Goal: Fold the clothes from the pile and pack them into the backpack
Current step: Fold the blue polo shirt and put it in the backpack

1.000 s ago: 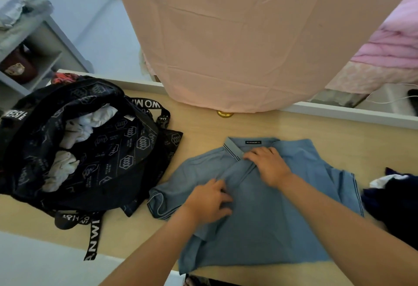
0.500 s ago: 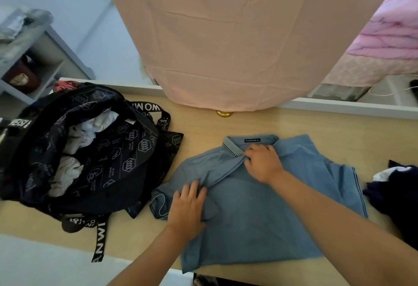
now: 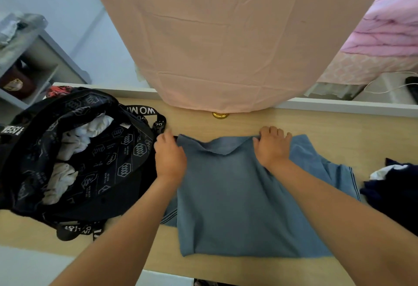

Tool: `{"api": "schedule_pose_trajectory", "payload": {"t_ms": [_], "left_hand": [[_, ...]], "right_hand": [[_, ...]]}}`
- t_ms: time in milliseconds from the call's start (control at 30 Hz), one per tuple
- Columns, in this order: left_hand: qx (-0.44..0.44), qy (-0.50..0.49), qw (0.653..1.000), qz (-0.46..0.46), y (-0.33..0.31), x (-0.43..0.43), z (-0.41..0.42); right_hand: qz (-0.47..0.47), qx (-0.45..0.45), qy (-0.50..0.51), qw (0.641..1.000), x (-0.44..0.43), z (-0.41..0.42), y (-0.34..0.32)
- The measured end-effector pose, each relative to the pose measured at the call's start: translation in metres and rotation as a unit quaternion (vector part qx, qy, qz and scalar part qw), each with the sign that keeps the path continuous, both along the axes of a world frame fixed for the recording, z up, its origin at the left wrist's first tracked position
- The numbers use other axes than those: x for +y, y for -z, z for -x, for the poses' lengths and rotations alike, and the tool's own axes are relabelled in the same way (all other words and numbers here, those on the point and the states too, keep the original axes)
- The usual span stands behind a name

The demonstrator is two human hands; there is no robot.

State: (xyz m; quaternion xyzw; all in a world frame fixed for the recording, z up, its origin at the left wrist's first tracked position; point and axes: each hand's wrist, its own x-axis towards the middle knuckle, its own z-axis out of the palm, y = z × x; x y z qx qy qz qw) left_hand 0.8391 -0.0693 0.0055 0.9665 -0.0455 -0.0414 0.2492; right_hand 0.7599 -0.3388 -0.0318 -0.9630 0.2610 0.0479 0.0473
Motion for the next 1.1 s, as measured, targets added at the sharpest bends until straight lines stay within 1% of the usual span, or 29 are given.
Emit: {"api": "schedule_pose_trajectory", "payload": {"t_ms": [33, 67, 100, 133, 167, 200, 233, 267, 300, 333, 367, 400, 433, 467, 500, 533, 567, 600, 633, 700, 733, 767, 833, 867, 900, 933, 967, 1033, 1100], "left_hand": [[-0.064, 0.104, 0.992, -0.035, 0.007, -0.003, 0.005], [-0.108, 0.224, 0.966, -0.068, 0.015, -0.003, 0.012], [-0.122, 0.336, 0.929, -0.097, 0.026, -0.003, 0.017], [-0.093, 0.408, 0.900, -0.124, 0.035, -0.001, 0.024], [-0.031, 0.423, 0.891, -0.161, 0.044, 0.002, 0.028], [0.051, 0.393, 0.897, -0.197, 0.050, 0.006, 0.031], [0.126, 0.337, 0.907, -0.221, 0.055, 0.011, 0.031], [0.173, 0.290, 0.911, -0.235, 0.056, 0.015, 0.029], [0.180, 0.269, 0.913, -0.247, 0.057, 0.017, 0.029], [0.171, 0.265, 0.912, -0.261, 0.055, 0.019, 0.029], [0.146, 0.274, 0.908, -0.280, 0.053, 0.021, 0.028], [0.100, 0.294, 0.904, -0.295, 0.050, 0.021, 0.028], [0.043, 0.320, 0.901, -0.288, 0.047, 0.020, 0.026], [-0.005, 0.355, 0.897, -0.262, 0.047, 0.016, 0.022], [-0.026, 0.394, 0.890, -0.225, 0.047, 0.011, 0.019], [-0.025, 0.432, 0.881, -0.193, 0.047, 0.004, 0.014], [-0.005, 0.449, 0.875, -0.179, 0.049, -0.004, 0.007], [0.027, 0.438, 0.878, -0.191, 0.052, -0.011, 0.000], [0.070, 0.399, 0.889, -0.213, 0.055, -0.016, -0.007], [0.164, 0.291, 0.913, -0.236, 0.059, -0.021, -0.022], [0.187, 0.264, 0.916, -0.237, 0.061, -0.021, -0.027], [0.191, 0.261, 0.915, -0.240, 0.060, -0.021, -0.028], [0.149, 0.281, 0.919, -0.234, 0.058, -0.014, -0.020], [0.115, 0.284, 0.928, -0.211, 0.057, -0.008, -0.011], [0.079, 0.279, 0.941, -0.173, 0.057, -0.002, 0.000], [0.044, 0.272, 0.953, -0.124, 0.056, 0.006, 0.013], [0.015, 0.262, 0.962, -0.079, 0.055, 0.014, 0.027], [-0.015, 0.224, 0.974, -0.028, 0.055, 0.033, 0.057], [0.021, 0.155, 0.988, -0.010, 0.054, 0.055, 0.087]], "right_hand": [[-0.002, -0.027, 0.005, 1.000, 0.003, 0.003, 0.002], [0.006, -0.051, -0.005, 0.999, 0.007, 0.008, 0.005], [0.017, -0.072, -0.030, 0.997, 0.011, 0.013, 0.008], [0.027, -0.092, -0.071, 0.993, 0.014, 0.020, 0.011], [0.024, -0.097, -0.130, 0.986, 0.015, 0.026, 0.016], [0.008, -0.085, -0.189, 0.978, 0.015, 0.032, 0.022], [-0.013, -0.050, -0.228, 0.972, 0.015, 0.036, 0.026], [-0.018, 0.006, -0.241, 0.970, 0.015, 0.040, 0.028], [-0.001, 0.063, -0.230, 0.971, 0.015, 0.042, 0.029], [0.028, 0.107, -0.206, 0.972, 0.014, 0.043, 0.027], [0.053, 0.133, -0.183, 0.973, 0.013, 0.040, 0.024], [0.068, 0.148, -0.170, 0.972, 0.012, 0.036, 0.021], [0.078, 0.155, -0.171, 0.970, 0.011, 0.030, 0.016], [0.084, 0.160, -0.179, 0.967, 0.010, 0.024, 0.012], [0.089, 0.166, -0.182, 0.965, 0.009, 0.017, 0.008], [0.089, 0.174, -0.179, 0.964, 0.008, 0.010, 0.006], [0.085, 0.182, -0.174, 0.964, 0.008, 0.005, 0.004], [0.079, 0.187, -0.174, 0.964, 0.010, 0.001, 0.004], [0.074, 0.178, -0.182, 0.964, 0.011, 0.000, 0.004], [0.056, 0.121, -0.217, 0.967, 0.015, 0.005, 0.006], [0.043, 0.087, -0.235, 0.967, 0.017, 0.010, 0.009], [0.033, 0.063, -0.251, 0.965, 0.019, 0.017, 0.013], [-0.004, 0.076, -0.257, 0.963, 0.021, 0.029, 0.021], [-0.043, 0.108, -0.235, 0.965, 0.024, 0.034, 0.023], [-0.070, 0.138, -0.211, 0.965, 0.025, 0.037, 0.024], [-0.071, 0.156, -0.196, 0.965, 0.027, 0.039, 0.023], [-0.054, 0.155, -0.188, 0.968, 0.030, 0.042, 0.023], [-0.029, 0.116, -0.178, 0.977, 0.040, 0.052, 0.021], [-0.037, 0.072, -0.191, 0.978, 0.058, 0.069, 0.019]]}}
